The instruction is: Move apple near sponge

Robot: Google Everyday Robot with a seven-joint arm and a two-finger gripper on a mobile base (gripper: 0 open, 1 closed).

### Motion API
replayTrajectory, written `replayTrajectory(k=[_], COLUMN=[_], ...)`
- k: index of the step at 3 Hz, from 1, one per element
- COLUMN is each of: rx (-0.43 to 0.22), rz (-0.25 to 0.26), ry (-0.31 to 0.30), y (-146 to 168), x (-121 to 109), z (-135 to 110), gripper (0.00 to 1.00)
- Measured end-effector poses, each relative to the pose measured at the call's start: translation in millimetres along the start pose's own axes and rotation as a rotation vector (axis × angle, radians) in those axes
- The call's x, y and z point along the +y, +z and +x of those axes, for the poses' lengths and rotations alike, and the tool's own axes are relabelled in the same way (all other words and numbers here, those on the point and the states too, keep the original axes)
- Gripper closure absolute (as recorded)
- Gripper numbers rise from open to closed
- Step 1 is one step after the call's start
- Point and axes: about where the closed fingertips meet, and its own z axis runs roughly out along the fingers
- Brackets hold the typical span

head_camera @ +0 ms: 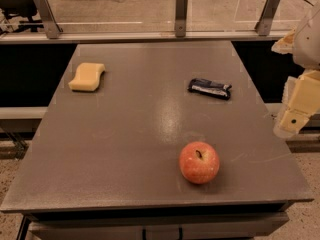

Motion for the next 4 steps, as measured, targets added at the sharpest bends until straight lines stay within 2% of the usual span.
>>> replayTrajectory(k=[1, 2, 3, 4], rx=[0.000, -0.041, -0.159, -0.290], rz=[0.000, -0.046, -0.126, -0.193], ry=[0.000, -0.002, -0.044, -0.113], y=[0.0, 18.0, 51.9, 76.0], x=[0.0, 6.8, 28.8, 58.3], z=[0.0, -6.2, -28.8, -63.0], gripper=[0.00, 0.00, 0.00, 0.00])
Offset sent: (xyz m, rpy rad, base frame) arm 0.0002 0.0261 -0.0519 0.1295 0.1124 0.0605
